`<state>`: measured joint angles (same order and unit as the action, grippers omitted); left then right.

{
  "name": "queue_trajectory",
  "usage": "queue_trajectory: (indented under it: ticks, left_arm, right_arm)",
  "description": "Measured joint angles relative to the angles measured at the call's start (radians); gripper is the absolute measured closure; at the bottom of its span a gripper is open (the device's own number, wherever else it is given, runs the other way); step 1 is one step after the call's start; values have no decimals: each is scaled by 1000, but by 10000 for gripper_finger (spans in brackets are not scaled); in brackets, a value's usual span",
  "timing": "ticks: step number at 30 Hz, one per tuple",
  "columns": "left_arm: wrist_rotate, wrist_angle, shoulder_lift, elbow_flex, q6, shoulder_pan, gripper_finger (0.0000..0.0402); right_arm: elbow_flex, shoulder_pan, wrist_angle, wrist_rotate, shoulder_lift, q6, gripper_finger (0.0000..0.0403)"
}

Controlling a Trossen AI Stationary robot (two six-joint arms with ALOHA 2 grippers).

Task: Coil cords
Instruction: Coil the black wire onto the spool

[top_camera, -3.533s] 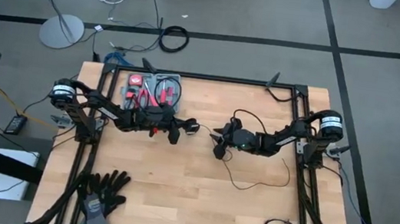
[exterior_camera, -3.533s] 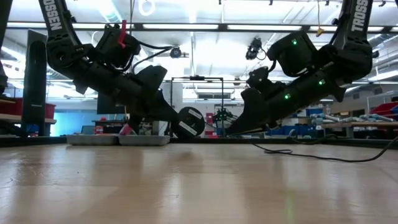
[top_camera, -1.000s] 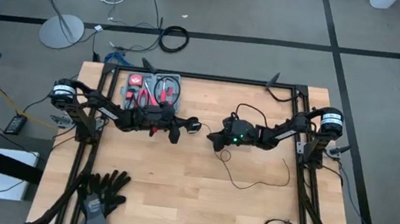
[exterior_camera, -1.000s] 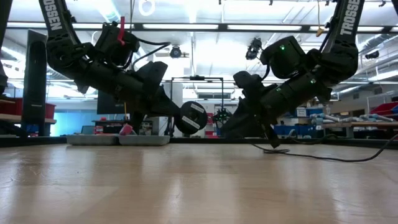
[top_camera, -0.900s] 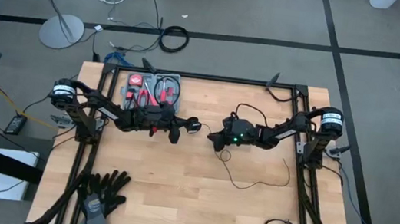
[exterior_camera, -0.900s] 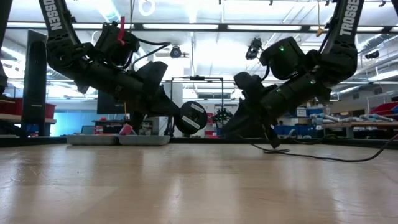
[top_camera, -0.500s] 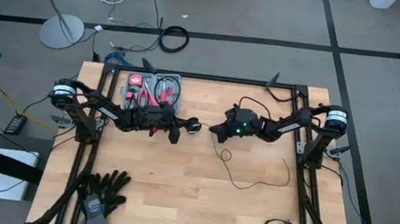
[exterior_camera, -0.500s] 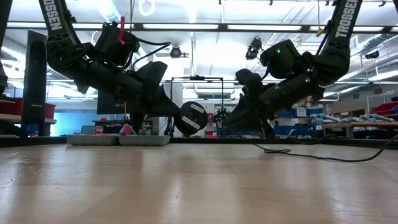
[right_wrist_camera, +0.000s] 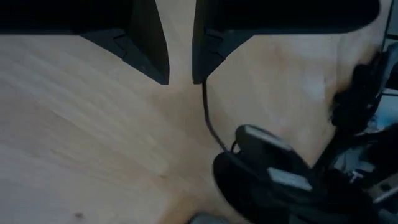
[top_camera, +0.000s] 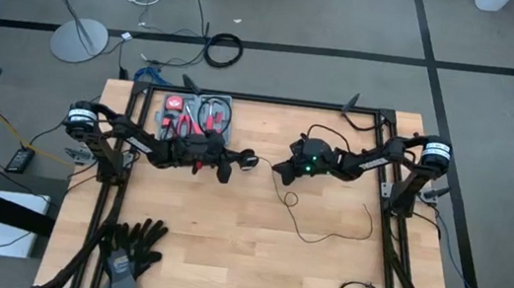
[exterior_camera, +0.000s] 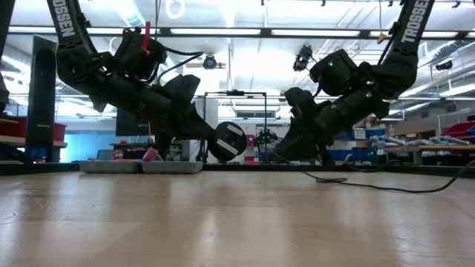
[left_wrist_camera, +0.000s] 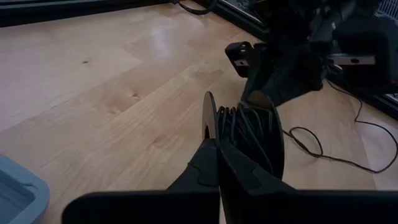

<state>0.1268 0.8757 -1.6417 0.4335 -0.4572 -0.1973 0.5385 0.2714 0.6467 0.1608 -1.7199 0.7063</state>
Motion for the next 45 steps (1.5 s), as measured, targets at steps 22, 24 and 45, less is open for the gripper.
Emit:
queue_trajectory:
  ticks: [22,24,45]
  left_arm:
    - [-10,2,0,0,-14,-12,402]
    - [-12,2,0,0,-14,-12,402]
    - [-11,3,0,0,-13,-12,402]
  right_arm:
    - [0,8,-21,-42,0,-26,364]
    - [0,32,-16,-41,0,-19,364]
    - [0,-13,124,41,0,-17,364]
